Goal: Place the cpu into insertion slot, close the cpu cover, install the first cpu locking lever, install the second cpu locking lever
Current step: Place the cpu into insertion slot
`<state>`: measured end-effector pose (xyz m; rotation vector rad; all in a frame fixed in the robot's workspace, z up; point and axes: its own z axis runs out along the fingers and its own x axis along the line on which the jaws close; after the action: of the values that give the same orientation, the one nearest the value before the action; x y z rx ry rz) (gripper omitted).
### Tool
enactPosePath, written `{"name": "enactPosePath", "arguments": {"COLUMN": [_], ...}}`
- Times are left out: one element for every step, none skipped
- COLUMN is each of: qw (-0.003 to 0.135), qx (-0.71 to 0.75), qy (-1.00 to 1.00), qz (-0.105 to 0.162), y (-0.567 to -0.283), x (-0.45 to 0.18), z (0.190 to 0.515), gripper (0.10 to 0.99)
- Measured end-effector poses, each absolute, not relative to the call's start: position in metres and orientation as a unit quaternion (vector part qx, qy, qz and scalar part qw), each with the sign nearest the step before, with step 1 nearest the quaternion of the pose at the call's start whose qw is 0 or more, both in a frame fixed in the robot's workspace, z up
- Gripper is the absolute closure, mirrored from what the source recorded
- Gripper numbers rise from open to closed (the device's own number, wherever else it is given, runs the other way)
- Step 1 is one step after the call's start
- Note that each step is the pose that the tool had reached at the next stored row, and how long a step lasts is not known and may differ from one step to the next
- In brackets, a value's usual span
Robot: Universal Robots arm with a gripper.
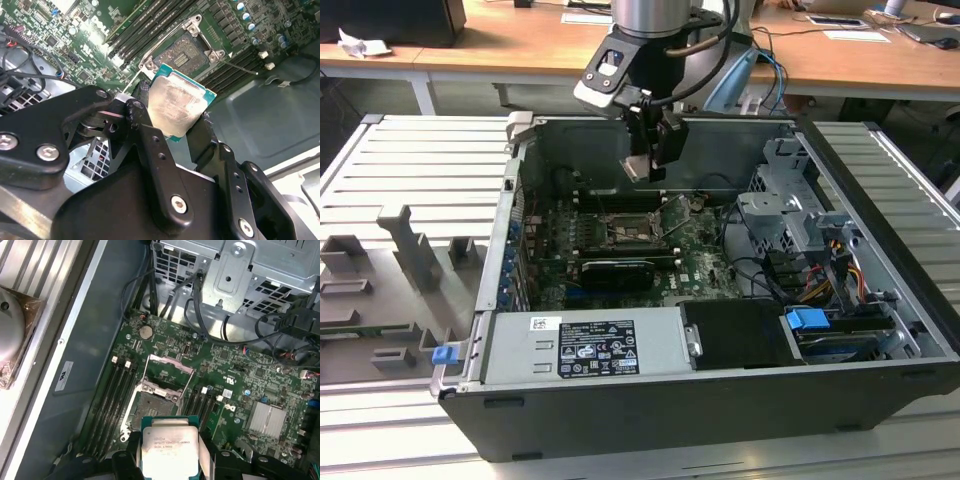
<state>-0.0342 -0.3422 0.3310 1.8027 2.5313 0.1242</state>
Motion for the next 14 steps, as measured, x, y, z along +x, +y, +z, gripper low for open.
{"name": "enactPosePath", "arguments": {"qw": [0.016,0.016,0.016,0.016,0.016,0.016,0.017,0.017,0.017,0.018,0.019,0.019,0.02,0.02], "qx": [0.58,0.58,0.581,0.585,0.589,0.597,0.607,0.613,0.625,0.64,0.647,0.654,0.666,0.674], "qy": [0.814,0.813,0.813,0.81,0.807,0.801,0.793,0.789,0.779,0.767,0.762,0.755,0.744,0.737], "qz": [0.04,0.04,0.04,0.039,0.039,0.039,0.039,0.039,0.039,0.038,0.038,0.038,0.038,0.037], "y": [-0.342,-0.342,-0.342,-0.341,-0.341,-0.341,-0.341,-0.341,-0.341,-0.341,-0.341,-0.341,-0.341,-0.341], "x": [-0.034,-0.034,-0.034,-0.034,-0.034,-0.034,-0.034,-0.034,-0.034,-0.034,-0.034,-0.034,-0.034,-0.034], "z": [0.33,0.327,0.325,0.322,0.32,0.318,0.315,0.314,0.311,0.307,0.305,0.303,0.3,0.297], "gripper": [0.545,0.545,0.545,0.545,0.545,0.545,0.545,0.545,0.545,0.545,0.545,0.545,0.545,0.545]}}
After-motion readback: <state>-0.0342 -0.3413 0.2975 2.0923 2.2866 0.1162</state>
